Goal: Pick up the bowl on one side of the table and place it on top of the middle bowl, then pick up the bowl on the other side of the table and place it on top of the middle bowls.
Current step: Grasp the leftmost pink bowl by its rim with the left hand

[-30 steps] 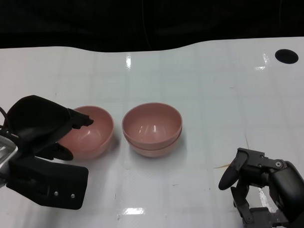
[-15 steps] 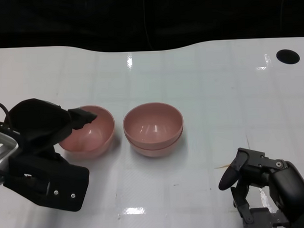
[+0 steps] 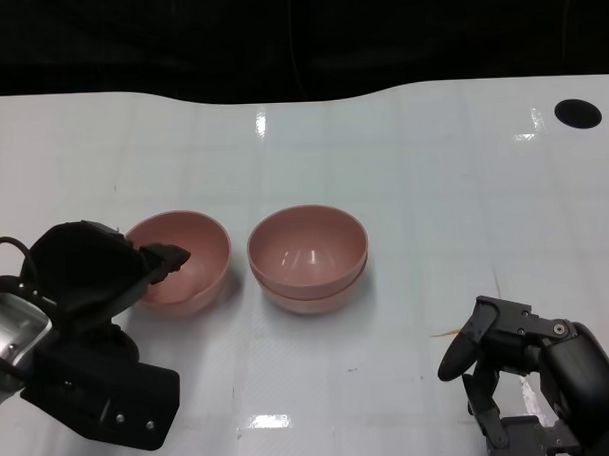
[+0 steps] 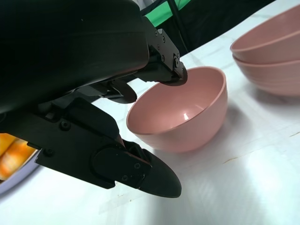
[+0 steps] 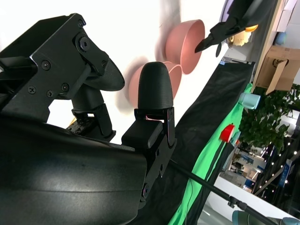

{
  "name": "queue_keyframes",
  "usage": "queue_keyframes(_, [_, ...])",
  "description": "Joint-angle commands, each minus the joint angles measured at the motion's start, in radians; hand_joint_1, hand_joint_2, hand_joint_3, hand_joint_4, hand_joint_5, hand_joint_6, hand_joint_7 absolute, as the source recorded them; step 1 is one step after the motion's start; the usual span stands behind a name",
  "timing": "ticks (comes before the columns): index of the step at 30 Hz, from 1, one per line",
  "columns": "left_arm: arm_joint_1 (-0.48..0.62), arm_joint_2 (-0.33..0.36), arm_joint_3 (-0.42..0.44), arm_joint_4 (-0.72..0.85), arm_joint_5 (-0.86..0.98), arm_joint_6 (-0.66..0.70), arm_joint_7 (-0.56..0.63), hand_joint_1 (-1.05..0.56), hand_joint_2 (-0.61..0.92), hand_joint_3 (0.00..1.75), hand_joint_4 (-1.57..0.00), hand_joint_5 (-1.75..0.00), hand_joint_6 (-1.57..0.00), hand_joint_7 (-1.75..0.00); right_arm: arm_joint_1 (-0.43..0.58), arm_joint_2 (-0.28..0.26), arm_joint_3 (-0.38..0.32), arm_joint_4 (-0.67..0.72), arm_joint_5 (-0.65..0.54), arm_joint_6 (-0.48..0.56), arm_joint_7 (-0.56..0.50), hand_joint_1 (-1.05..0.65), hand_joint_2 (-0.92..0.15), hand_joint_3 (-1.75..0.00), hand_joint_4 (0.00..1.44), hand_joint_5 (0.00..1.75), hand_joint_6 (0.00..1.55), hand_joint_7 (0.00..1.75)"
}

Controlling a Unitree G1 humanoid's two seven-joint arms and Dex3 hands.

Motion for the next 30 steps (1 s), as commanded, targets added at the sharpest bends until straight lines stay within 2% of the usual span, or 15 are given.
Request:
queue_keyframes(1, [-0.021,0.0,-0.011,0.027,0.017,0.011,0.033,-0.78,0.87,0.0,-0.54,-0.06,-0.42,-0.02,0.007,-0.007,-0.004,-0.013,0.003,0.01,0.0,0.01,-0.32,-1.4,0.8,1.66,0.75,1.39])
queue_keyframes(10, [-0.084,-0.038,-0.078,0.153,0.074,0.024,0.118,-0.73,0.87,0.0,-0.57,-0.06,-0.46,-0.02,0.01,-0.008,-0.004,-0.014,0.01,0.009,0.005,0.01,-0.34,-1.4,0.8,1.66,0.75,1.39])
queue_keyframes(16, [-0.146,-0.067,-0.142,0.273,0.108,0.01,0.175,-0.61,0.87,0.0,-0.64,-0.07,-0.54,-0.03,0.013,-0.007,-0.003,-0.025,0.007,0.02,0.006,0.01,-0.33,-1.39,0.79,1.67,0.76,1.39])
queue_keyframes(17, [-0.152,-0.072,-0.147,0.288,0.104,0.004,0.179,-0.54,0.88,0.0,-0.67,-0.08,-0.57,-0.03,0.013,-0.006,-0.003,-0.026,0.009,0.019,0.006,0.01,-0.33,-1.4,0.79,1.67,0.76,1.39])
queue_keyframes(20, [-0.172,-0.078,-0.167,0.325,0.103,-0.014,0.201,-0.46,0.89,0.0,-0.73,-0.08,-0.65,-0.04,0.013,-0.006,-0.003,-0.026,0.009,0.022,0.006,0.01,-0.33,-1.4,0.79,1.67,0.76,1.39])
queue_keyframes(30, [-0.208,-0.089,-0.198,0.4,0.086,-0.057,0.235,-0.32,0.89,0.0,-0.89,-0.1,-0.87,-0.06,0.017,-0.005,0.0,-0.037,0.003,0.029,0.004,0.03,-0.33,-1.4,0.79,1.68,0.75,1.4])
